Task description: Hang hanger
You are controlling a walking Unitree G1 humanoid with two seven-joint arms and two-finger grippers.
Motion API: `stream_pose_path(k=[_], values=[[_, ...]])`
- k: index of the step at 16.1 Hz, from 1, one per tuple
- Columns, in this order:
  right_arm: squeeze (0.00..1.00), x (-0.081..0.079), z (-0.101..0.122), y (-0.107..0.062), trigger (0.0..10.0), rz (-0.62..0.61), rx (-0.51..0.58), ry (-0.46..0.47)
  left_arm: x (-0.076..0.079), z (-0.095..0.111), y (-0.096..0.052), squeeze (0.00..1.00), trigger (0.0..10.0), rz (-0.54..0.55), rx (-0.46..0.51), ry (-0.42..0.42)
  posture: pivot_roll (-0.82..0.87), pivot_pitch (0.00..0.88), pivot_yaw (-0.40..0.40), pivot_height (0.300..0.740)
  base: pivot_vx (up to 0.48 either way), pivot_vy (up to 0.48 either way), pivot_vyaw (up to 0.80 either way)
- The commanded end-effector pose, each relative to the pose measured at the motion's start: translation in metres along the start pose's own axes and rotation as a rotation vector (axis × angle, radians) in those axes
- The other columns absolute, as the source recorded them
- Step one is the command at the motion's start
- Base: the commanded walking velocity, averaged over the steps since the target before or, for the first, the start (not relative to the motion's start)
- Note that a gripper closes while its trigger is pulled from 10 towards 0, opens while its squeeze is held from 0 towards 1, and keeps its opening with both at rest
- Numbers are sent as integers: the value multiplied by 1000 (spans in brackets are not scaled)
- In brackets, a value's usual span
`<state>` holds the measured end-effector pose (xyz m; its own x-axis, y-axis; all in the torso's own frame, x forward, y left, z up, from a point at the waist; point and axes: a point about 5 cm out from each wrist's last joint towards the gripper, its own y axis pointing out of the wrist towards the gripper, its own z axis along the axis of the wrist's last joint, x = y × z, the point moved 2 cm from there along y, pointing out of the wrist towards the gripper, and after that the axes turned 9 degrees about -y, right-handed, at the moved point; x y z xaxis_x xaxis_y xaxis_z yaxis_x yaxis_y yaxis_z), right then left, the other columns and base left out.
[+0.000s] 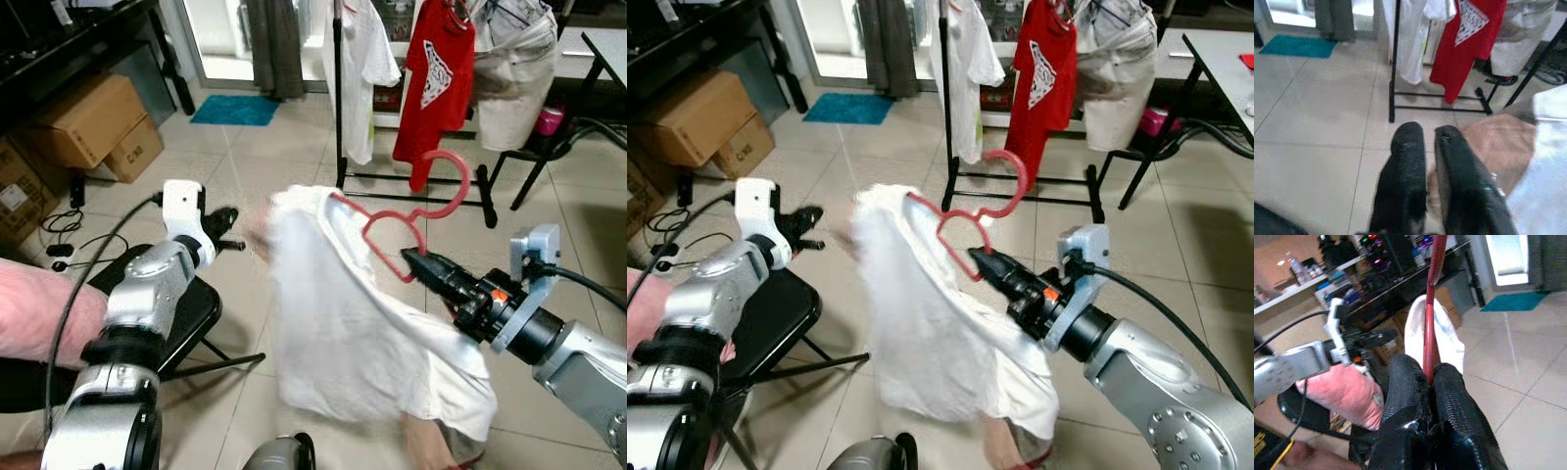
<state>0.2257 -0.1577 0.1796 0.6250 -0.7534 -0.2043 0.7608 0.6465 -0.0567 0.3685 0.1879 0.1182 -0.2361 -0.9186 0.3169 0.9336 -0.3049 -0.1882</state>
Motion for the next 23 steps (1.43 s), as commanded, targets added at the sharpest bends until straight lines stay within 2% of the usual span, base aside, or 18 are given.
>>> stream_pose_path(k=[1, 2, 4, 7, 8, 9, 10, 11, 12, 14, 17, 23], values=[[0, 0, 7, 0, 10000, -2, 38, -3, 1, 2, -3, 1000, 10000, -15, 7, 8, -28, 42, 131, 740, 0, 0, 0], [0, 3, 4, -1, 10000, -30, 35, 1, 4, 4, -5, 1000, 10000, -31, 34, 42, -29, 37, 134, 740, 0, 0, 0], [0, 14, -5, -2, 10000, -158, 31, 11, 20, 4, -15, 1000, 10000, -119, 58, 32, -20, 34, 138, 740, 0, 0, 0], [0, 21, -12, 2, 10000, -266, 46, 41, 23, 8, -21, 1000, 10000, -57, 110, 59, -19, 41, 137, 740, 0, 0, 0], [0, 29, -18, 1, 10000, -355, 35, 10, 28, 14, -23, 1000, 10000, -36, 157, 112, -17, 48, 135, 740, 0, 0, 0], [0, 34, -21, 1, 10000, -417, 41, 17, 35, 16, -24, 1000, 10000, -37, 180, 117, -14, 52, 129, 740, 0, 0, 0], [0, 41, -29, 1, 10000, -515, 33, 14, 52, 11, -30, 788, 10000, -90, 155, 108, -13, 59, 127, 740, 0, 0, 0], [0, 48, -34, 0, 10000, -611, -4, -36, 69, 4, -36, 165, 10000, -159, 116, 121, -18, 67, 122, 740, 0, 0, 0], [0, 51, -35, 0, 10000, -676, 4, -41, 79, 0, -39, 0, 10000, -185, 107, 156, -16, 73, 117, 740, 0, 0, 0], [0, 52, -39, 0, 10000, -734, -12, -45, 87, -2, -39, 0, 10000, -171, 117, 175, -14, 77, 108, 740, 0, 0, 0], [0, 41, -52, 6, 10000, -717, -56, -61, 90, -3, -41, 0, 10000, -118, 124, 260, -13, 85, 92, 740, 0, 0, 0], [0, 45, -46, 0, 10000, -787, 11, -46, 86, 1, -43, 0, 10000, -106, 126, 257, -16, 93, 94, 740, 175, 0, 0]])
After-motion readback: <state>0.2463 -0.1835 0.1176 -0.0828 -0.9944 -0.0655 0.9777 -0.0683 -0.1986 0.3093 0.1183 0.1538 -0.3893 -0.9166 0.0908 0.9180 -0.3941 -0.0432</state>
